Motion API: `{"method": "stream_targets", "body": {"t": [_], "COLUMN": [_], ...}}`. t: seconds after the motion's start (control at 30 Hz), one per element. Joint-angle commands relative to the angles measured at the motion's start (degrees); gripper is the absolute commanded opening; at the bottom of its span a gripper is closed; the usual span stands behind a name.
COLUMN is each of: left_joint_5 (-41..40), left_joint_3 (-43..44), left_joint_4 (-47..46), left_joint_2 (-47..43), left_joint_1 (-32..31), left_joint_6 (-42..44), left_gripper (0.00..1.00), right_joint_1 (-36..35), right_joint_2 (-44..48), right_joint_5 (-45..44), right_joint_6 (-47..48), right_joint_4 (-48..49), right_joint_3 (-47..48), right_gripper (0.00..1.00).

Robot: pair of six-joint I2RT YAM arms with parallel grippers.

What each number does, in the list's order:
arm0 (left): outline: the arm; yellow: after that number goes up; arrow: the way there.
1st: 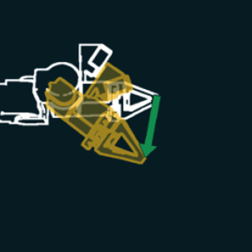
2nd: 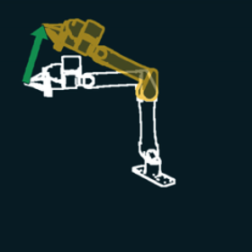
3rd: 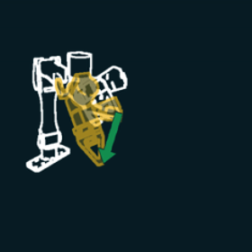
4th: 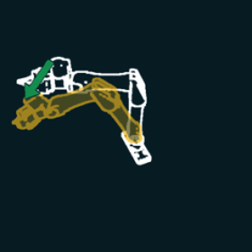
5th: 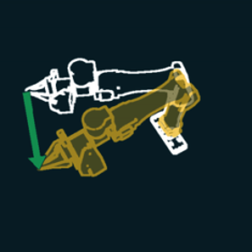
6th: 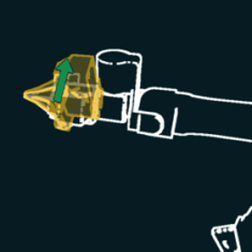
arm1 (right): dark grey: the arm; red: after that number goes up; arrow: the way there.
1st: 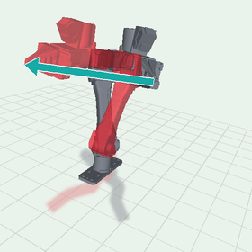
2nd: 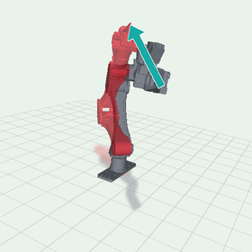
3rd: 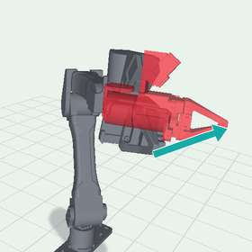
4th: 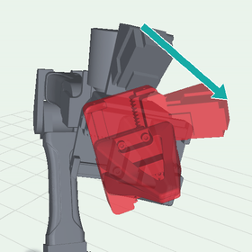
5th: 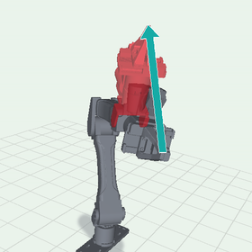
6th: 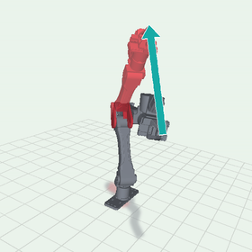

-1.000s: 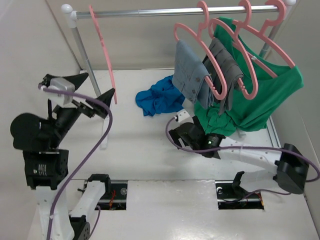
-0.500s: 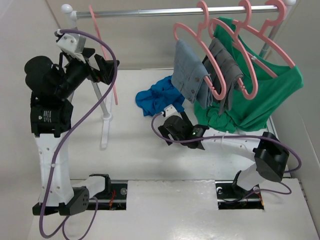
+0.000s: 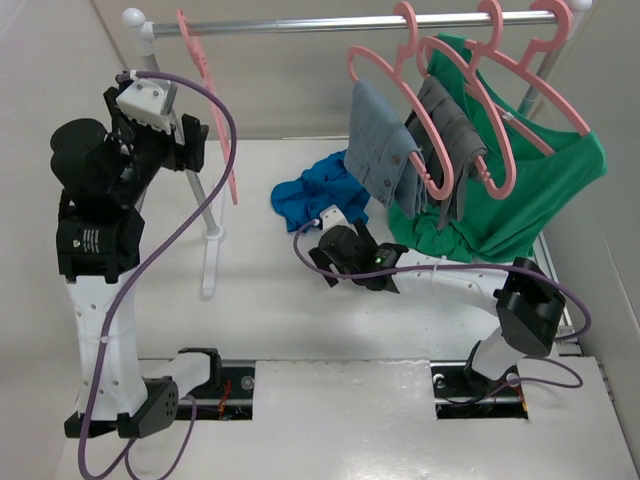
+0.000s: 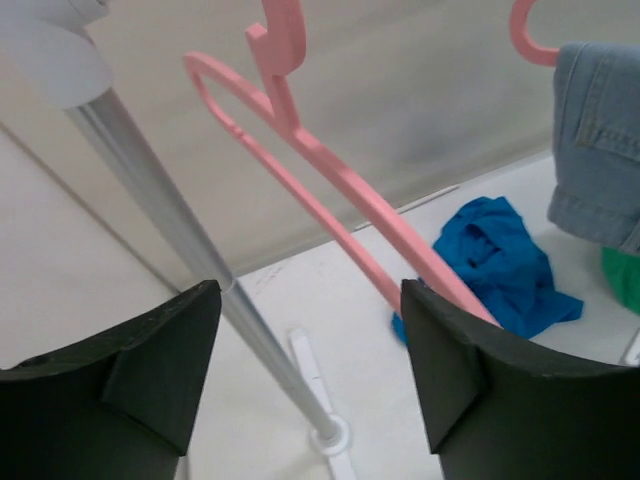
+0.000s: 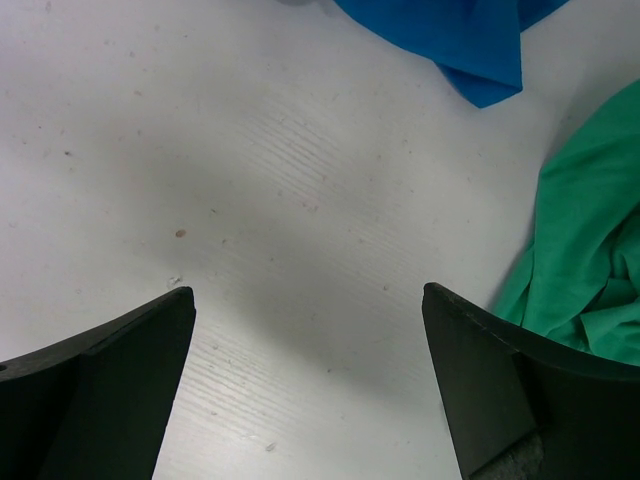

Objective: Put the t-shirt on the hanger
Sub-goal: Grab a hanger with the left arm

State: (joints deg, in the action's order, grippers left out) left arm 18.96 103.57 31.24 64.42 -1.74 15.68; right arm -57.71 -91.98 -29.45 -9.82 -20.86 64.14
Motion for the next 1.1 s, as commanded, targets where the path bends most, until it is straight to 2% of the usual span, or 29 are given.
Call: {"method": "stream_targets", "body": {"t": [0.0,0.03,0.07,0.13,0.17,0.2,0.4,0.43,0.47,0.57,0.63,0.8,0.93,1.07], "left_joint_5": [-2.3,-1.3,-0.5,1.4,2.6,3.5,4.6,4.6,5.4,7.6,9.6,8.7,8.2,8.2], "left_joint_3": [0.8,0.2,0.2,-0.5,-0.5,-1.1,-3.8,-3.8,-3.8,-2.5,-2.0,-4.3,-5.4,-5.4], "left_joint_4": [0.7,1.9,1.9,1.1,0.3,-0.7,-8.3,-8.3,-8.3,-8.8,-9.5,-9.5,-9.0,-9.0], "left_joint_2": [-3.3,-3.3,-3.9,-3.9,-4.4,-5.2,-8.0,-8.0,-8.0,-8.5,-9.1,-9.1,-9.6,-9.6], "left_joint_1": [0.4,0.4,0.4,0.4,0.4,0.4,0.4,0.4,0.4,0.4,0.4,0.4,0.4,0.4], "left_joint_6": [4.8,5.5,5.5,4.0,3.2,2.5,-3.7,-4.3,-4.9,-7.5,-8.2,-7.6,-7.1,-7.1], "left_gripper": [0.67,0.60,0.58,0.60,0.73,0.78,0.81,0.84,0.92,1.00,1.00,1.00,1.00,1.00], "right_joint_1": [0.4,0.4,0.4,0.4,0.4,0.4,-2.0,-2.7,-2.7,-2.7,-2.7,-2.7,-2.7,-2.7], "right_joint_2": [0.3,0.3,0.3,0.3,0.3,0.3,3.3,4.7,4.7,5.5,5.5,6.0,3.6,0.8], "right_joint_5": [0.2,0.2,0.2,0.2,0.2,0.7,1.9,1.9,1.9,2.6,3.9,6.5,0.3,0.8], "right_joint_6": [0.9,0.9,0.9,0.9,0.9,0.9,8.0,9.8,9.8,11.0,11.0,12.4,13.1,15.8], "right_joint_4": [-0.1,-0.1,-0.1,-0.1,-0.1,-0.1,0.9,2.0,2.0,2.5,2.5,8.2,8.7,8.7], "right_joint_3": [2.7,2.7,2.7,2.7,2.7,3.2,8.0,8.7,9.5,12.8,15.9,21.5,27.9,32.5], "right_gripper": [1.00,1.00,1.00,1.00,1.00,1.00,1.00,1.00,1.00,1.00,1.00,1.00,1.00,1.00]}}
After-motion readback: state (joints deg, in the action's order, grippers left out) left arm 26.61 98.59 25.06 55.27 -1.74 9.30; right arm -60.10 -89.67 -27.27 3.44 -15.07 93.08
